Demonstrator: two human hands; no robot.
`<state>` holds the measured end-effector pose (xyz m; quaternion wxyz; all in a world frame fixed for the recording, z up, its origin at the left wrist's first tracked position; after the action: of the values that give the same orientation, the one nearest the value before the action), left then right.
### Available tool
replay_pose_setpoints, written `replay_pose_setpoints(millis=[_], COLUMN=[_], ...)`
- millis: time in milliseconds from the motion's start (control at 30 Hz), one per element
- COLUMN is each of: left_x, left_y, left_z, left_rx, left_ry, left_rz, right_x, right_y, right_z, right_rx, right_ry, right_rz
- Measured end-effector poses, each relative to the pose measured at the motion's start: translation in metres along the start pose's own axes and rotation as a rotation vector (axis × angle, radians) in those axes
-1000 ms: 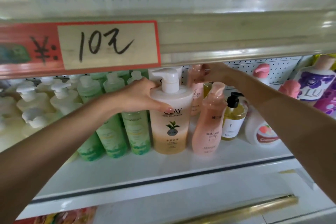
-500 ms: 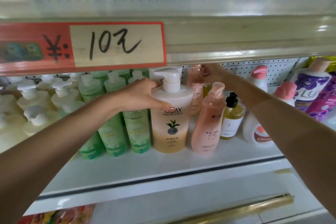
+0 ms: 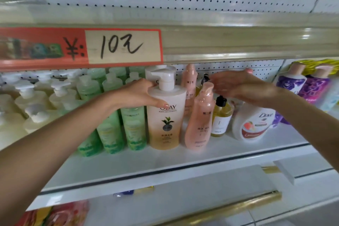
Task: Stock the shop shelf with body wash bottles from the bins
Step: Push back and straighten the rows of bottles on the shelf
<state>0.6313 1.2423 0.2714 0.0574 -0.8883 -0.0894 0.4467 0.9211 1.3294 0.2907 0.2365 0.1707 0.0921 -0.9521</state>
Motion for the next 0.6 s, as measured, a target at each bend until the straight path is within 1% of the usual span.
replay_pose_setpoints(millis=[67,100,133,167,233,300,600], left_x=[0.001,0.001,0.001,0.001,0.001,0.001,0.002], left_y=[-0.001,-0.001,-0.001,-0.001,-0.001,-0.001,-0.003], left_z=[0.001,0.001,0.001,0.001,0.001,0.001,0.004], left_rx=[-0.002,-0.003,0.0,0.003,0.009,0.016,0.009], left_ry=[-0.003,-0.003,-0.001,0.001,0.011,0.016,0.02], left_rz=[-0.007,-0.008,-0.006,-0.004,0.0,-0.009,-0.016], right_x=[0.01,0.017,0.024,0.031,0.044,0.051,0.057], right_y=[0.017,0.021,0.024,0.026,0.027,0.025,0.014], right_z=[0.0,-0.002,-0.006,-0.01,-0.016,-0.021,-0.028], right_rx=[0.009,-0.011,-0.027,-0.031,-0.049,-0.066,-0.07], right_ry=[0.069,0.114,0.138,0.142,0.141,0.159,0.218], right_rz=[0.16,0.188,0.179,0.124,-0.042,-0.126,-0.179])
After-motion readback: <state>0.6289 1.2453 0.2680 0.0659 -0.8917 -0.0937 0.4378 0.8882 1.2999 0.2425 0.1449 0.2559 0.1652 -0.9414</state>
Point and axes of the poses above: each hand's wrist, its own y-axis away from the middle knuckle, its own x-axis out of the palm, z = x × y, the point moved 1 cm from there along -y, towards the middle knuckle, and after that the axes turned 15 degrees about -z, right-handed, at the moved point
